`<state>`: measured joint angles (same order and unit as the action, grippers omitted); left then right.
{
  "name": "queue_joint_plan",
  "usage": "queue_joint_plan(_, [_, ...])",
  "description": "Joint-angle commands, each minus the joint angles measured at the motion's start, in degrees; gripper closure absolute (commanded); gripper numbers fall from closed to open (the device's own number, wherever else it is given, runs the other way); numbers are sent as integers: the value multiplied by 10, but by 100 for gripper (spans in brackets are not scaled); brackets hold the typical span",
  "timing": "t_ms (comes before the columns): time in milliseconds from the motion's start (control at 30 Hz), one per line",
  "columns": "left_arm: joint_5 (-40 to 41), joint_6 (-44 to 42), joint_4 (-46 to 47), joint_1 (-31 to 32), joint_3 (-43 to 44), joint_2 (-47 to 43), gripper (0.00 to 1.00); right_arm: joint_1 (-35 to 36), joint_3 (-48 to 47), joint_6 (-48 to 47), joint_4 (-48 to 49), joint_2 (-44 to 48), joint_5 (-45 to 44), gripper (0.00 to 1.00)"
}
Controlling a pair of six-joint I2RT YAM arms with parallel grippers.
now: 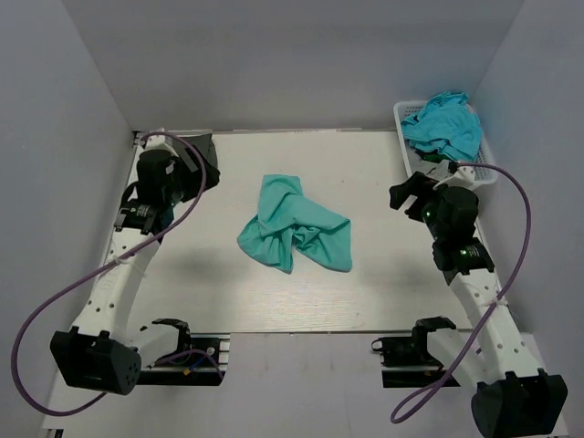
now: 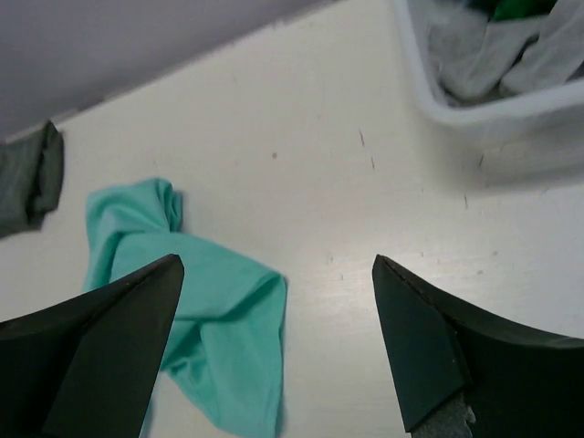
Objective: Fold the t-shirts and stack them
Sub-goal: Flatten out the tshirt
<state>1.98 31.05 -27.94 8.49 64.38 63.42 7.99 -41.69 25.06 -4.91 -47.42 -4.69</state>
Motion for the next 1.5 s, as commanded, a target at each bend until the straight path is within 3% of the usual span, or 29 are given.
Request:
queue_joint_plan(0, [-79,-6,-28,4,-38,23,0,-2,-40,7,-64,-16,35,10])
queue_joint_plan(133, [-125,-6,-33,4,-100,68,0,3,-36,-20,-113,-65,62,10])
queue_joint_plan(300, [-131,7,-6,20,-163,106,9,12,-38,-31,-172,-135,143,10])
queue_joint_plan(433, [-99,25,2,36,-169,154,20,35,-19,-26,-172,-186,203,10])
queue_joint_plan(700, [-85,36,84,79,-169,244,21,76,-2,-23,-187,-230,217,10])
queue_joint_plan(900, [-73,36,79,91,-147,314,41,102,21,7,-177,-255,224,10])
queue_joint_plan(1233, [-66,36,84,96,-180,305,100,156,0,17,-164,-362,197,15])
queue_joint_plan(1333, [-66,36,84,96,-180,298,100,173,-12,26,-164,-382,187,17])
queue_joint_plan(1467, [-66,36,79,101,-185,280,100,206,-28,24,-154,-410,177,28])
